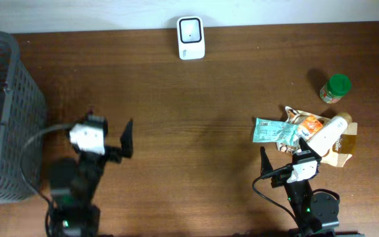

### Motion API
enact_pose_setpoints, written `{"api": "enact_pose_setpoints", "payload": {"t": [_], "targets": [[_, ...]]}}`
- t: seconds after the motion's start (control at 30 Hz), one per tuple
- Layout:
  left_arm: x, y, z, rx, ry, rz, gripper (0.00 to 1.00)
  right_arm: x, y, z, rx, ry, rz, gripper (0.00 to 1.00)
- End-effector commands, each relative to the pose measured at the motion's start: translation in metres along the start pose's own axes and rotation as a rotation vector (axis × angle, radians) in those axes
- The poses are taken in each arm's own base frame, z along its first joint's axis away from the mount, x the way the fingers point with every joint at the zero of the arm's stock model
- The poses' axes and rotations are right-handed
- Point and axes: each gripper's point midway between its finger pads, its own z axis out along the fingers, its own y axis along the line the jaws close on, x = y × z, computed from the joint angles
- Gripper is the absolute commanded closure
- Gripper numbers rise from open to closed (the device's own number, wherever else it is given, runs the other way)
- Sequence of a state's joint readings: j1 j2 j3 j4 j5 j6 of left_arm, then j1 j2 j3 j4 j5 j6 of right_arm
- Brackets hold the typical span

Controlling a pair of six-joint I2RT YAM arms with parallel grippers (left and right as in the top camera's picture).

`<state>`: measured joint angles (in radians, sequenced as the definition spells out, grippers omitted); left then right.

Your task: Scan the item barcode

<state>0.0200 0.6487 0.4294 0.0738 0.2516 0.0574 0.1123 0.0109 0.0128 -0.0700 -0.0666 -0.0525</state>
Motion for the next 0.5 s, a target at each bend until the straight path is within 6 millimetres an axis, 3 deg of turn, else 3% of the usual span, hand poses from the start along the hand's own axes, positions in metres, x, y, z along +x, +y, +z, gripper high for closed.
{"api": "enact_pose_setpoints", "payload": {"t": [0.0, 0.17, 0.47], "targets": [[0.024, 0.0, -0.022, -0.047, -0.059, 0.148, 0.01, 0.002, 0.002, 0.0, -0.009, 0.0, 0.0, 0.02], [0.045, -0.006, -0.041, -0.069, -0.128, 0.356, 0.01, 0.002, 0.002, 0.0, -0.009, 0.0, 0.0, 0.02], [0.085, -0.003, -0.045, -0.083, -0.069, 0.384, 0.01, 0.002, 0.002, 0.0, -0.009, 0.0, 0.0, 0.02]]}}
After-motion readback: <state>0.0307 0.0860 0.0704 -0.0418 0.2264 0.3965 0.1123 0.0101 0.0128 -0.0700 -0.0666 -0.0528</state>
